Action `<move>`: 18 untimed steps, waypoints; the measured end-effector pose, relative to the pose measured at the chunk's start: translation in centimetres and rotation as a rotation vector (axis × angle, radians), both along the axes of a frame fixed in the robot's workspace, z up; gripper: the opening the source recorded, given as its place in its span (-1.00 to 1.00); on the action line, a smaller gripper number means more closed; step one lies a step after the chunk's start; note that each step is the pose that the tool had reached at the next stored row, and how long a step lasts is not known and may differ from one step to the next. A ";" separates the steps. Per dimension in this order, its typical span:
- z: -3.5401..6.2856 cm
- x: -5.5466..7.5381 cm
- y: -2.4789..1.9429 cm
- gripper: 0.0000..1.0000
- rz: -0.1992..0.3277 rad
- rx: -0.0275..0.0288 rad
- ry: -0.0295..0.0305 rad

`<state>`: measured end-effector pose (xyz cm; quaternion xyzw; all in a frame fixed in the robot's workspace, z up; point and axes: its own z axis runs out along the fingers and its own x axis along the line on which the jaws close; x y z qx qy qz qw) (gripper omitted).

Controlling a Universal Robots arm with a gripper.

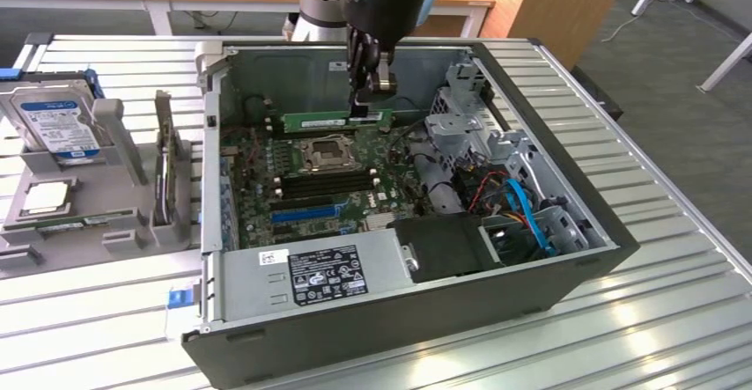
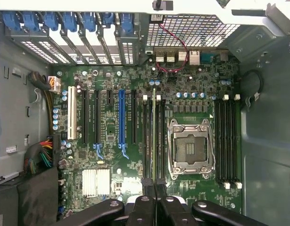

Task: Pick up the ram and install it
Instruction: 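Insert the ram into the slot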

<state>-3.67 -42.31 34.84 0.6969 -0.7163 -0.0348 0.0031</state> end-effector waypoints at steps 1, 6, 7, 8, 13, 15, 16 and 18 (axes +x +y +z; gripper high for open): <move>0.00 0.0 0.00 -0.76 0.000 -0.0001 0.0000; -0.10 0.0 0.00 -0.76 0.000 0.0002 -0.0002; -0.16 0.0 0.00 -0.76 0.000 0.0001 -0.0002; -0.24 0.0 0.00 -0.76 0.000 0.0001 -0.0003; -0.69 0.0 0.00 -0.76 0.000 0.0000 -0.0003; -0.90 0.0 0.00 -0.76 0.000 0.0000 -0.0004; -1.00 0.0 0.00 -0.76 0.000 0.0000 -0.0004; -1.23 0.0 0.00 -0.76 0.000 0.0000 -0.0005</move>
